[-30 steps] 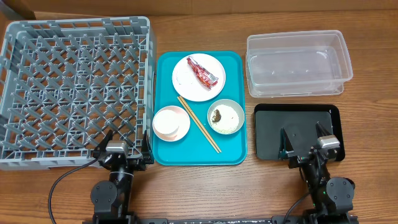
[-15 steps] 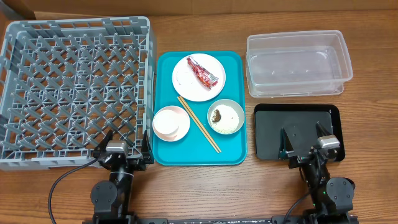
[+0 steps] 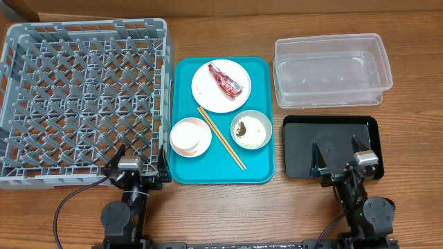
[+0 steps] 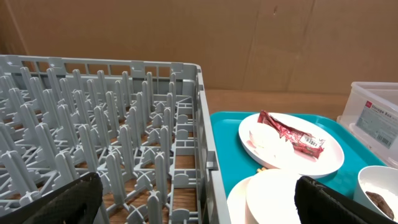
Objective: Sort waste into correct bins and load items into the dishwasher
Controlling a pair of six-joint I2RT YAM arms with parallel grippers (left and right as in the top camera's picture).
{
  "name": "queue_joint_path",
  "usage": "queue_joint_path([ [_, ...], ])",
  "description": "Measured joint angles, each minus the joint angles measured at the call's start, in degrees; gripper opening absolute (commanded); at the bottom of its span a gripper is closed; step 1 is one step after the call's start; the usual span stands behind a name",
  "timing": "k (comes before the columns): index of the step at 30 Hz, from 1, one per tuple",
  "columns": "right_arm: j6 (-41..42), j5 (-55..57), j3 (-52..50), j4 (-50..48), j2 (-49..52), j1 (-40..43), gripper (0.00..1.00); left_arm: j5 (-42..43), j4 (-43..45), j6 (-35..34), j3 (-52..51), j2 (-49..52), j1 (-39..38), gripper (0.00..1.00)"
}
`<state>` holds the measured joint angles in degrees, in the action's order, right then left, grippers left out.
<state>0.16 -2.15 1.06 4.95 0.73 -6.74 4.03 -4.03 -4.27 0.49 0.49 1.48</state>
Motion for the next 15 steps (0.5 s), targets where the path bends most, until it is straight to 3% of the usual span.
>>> queue_joint_path([
  [9,0.8,-1.1,0.0,-0.2,0.0,0.0,1.0,0.0,0.2,0.0,0.0,0.0,0.0,1.0],
  [15,6.8,-1.4,0.0,0.7,0.0,0.0,1.0,0.0,-1.3,-0.6,0.4,0.0,0.0,1.0],
])
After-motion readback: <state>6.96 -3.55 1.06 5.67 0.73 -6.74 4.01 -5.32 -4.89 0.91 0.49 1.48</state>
